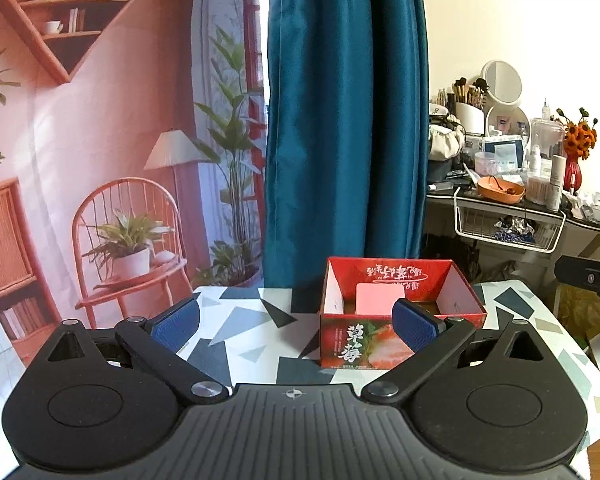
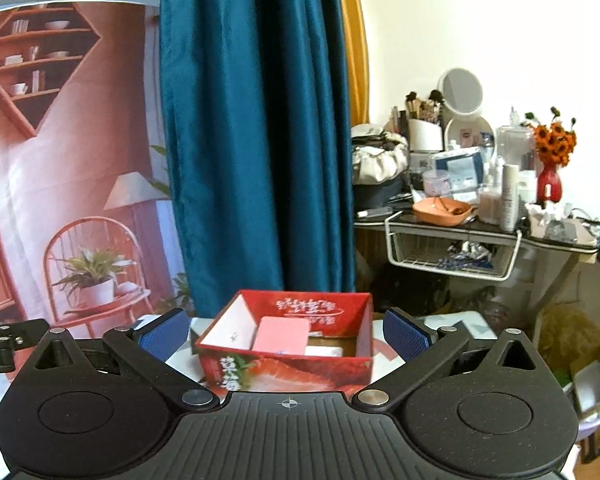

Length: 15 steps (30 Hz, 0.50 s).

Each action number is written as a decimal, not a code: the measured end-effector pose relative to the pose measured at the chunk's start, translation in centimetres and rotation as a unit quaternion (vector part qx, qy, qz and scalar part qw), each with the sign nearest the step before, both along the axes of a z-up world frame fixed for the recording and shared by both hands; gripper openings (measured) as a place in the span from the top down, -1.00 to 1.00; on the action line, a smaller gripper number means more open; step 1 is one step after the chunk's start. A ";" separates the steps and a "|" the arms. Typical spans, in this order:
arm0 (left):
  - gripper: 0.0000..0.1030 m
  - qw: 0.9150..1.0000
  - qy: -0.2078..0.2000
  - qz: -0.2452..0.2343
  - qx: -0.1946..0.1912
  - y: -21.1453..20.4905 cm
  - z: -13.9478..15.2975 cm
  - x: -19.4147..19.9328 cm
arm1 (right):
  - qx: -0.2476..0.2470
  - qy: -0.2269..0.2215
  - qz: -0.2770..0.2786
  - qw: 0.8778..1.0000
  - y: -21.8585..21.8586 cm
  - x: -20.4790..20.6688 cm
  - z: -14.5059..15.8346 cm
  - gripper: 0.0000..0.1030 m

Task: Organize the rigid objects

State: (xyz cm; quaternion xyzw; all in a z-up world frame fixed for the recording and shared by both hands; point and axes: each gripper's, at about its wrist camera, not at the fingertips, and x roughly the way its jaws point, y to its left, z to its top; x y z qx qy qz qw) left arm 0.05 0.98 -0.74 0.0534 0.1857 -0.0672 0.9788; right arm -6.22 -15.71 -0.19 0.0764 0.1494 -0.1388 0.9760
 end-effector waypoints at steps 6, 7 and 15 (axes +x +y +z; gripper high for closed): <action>-1.00 1.000 0.002 -0.002 -0.003 -0.1 0.0 -0.4 | -0.009 0.008 0.016 1.000 0.9 0.4 -0.5 -0.99; -1.00 1.000 0.003 -0.002 -0.004 -0.1 0.0 -0.4 | -0.009 0.009 0.017 1.000 1.0 0.5 -0.6 -0.99; -1.00 1.000 0.010 -0.002 -0.009 0.0 -0.2 -0.2 | -0.014 0.009 0.006 1.000 1.0 0.5 -0.8 -0.99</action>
